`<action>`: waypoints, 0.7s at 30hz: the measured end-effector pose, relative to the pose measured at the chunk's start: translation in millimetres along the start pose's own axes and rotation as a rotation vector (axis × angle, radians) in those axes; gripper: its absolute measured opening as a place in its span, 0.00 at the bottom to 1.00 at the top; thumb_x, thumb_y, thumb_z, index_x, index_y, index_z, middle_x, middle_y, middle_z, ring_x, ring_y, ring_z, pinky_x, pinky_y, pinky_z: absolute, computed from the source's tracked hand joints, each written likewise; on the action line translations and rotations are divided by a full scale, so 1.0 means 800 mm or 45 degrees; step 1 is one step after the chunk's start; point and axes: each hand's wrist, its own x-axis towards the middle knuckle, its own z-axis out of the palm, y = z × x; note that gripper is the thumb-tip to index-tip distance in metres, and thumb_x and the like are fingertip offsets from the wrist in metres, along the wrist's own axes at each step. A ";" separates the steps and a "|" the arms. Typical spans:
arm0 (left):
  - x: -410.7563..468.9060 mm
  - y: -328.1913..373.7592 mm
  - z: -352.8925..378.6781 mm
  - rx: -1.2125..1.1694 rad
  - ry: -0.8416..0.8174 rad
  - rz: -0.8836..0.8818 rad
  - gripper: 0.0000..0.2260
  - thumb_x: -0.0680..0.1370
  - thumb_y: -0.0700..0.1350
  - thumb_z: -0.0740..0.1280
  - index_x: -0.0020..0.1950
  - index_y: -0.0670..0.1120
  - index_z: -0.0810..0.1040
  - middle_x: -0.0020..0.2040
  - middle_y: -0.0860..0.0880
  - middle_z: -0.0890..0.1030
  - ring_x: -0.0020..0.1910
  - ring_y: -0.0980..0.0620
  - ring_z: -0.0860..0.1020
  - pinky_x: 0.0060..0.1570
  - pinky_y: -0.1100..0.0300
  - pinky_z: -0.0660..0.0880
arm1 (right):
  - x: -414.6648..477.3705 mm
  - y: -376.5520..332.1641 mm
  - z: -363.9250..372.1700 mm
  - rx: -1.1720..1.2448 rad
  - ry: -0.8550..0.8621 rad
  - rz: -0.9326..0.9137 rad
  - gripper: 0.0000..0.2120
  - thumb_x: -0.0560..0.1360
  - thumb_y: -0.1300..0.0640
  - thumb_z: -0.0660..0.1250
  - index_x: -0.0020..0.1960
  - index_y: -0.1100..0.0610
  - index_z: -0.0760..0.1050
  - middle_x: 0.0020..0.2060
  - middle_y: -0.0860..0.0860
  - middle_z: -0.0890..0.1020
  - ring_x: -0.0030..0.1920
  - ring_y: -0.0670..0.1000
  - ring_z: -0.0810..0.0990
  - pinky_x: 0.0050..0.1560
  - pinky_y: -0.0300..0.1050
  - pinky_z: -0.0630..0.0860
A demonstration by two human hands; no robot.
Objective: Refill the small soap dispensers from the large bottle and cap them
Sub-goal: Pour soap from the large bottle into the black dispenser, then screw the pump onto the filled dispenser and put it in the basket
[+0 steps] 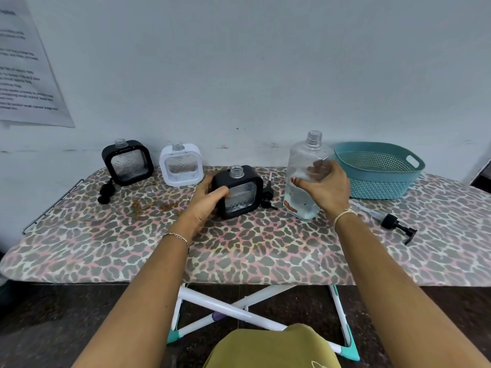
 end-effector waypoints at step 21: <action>-0.023 -0.017 0.000 0.303 0.173 0.132 0.35 0.69 0.34 0.75 0.73 0.45 0.66 0.68 0.46 0.74 0.67 0.46 0.72 0.66 0.47 0.71 | -0.099 -0.013 0.030 -0.297 0.432 -0.475 0.43 0.65 0.48 0.72 0.73 0.51 0.52 0.71 0.53 0.58 0.72 0.54 0.58 0.72 0.54 0.55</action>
